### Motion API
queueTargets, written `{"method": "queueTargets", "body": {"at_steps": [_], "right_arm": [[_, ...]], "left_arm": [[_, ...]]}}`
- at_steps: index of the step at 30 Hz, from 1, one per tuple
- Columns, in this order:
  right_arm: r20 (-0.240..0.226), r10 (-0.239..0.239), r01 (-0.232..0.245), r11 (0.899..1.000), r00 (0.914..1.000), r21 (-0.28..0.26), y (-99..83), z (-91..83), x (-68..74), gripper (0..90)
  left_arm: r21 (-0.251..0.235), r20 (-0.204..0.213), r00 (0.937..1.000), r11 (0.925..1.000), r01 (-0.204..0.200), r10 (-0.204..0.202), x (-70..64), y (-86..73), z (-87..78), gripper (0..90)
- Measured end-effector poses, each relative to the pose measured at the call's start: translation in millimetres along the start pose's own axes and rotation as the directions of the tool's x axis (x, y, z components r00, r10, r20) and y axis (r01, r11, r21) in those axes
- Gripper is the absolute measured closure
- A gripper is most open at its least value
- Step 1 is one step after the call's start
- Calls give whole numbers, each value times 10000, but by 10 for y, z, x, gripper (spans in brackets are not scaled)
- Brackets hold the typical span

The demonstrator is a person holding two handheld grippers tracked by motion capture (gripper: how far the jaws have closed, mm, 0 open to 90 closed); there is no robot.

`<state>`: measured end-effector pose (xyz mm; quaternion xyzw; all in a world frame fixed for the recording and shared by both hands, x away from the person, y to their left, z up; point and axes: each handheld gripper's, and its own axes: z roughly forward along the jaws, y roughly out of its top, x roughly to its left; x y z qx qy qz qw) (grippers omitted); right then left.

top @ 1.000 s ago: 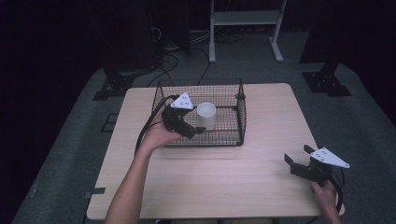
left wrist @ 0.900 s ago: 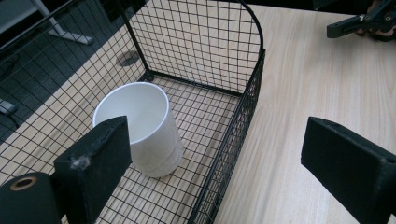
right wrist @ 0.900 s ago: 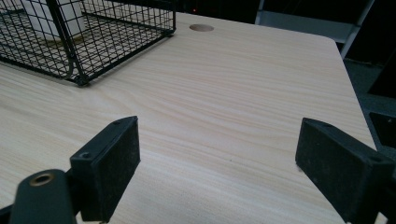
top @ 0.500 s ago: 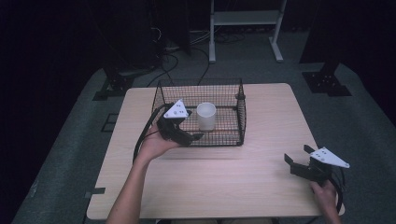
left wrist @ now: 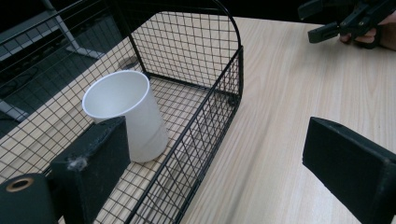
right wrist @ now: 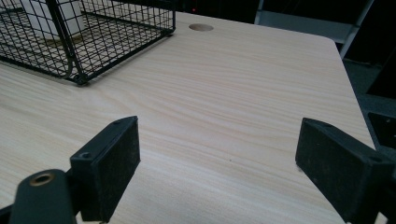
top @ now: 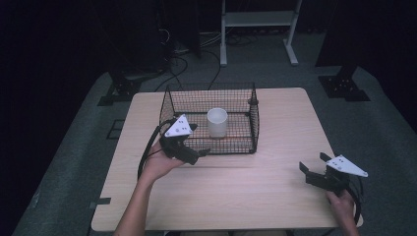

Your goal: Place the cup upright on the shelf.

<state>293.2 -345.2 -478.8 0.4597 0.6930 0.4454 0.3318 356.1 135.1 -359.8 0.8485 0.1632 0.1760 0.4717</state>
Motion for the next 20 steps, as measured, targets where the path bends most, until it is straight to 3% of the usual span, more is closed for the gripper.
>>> {"method": "queueTargets", "body": {"at_steps": [13, 20], "right_arm": [[16, -17, 17, 10000, 10000, -11, -1, -1, 0, 131], [27, 13, -13, 10000, 10000, -13, -2, -3, -5, 130]], "left_arm": [[-409, -94, 9993, 9985, 369, -373, -189, -249, -122, 67], [-832, -206, 9978, 9946, 617, -637, -385, -439, -212, 67]]}}
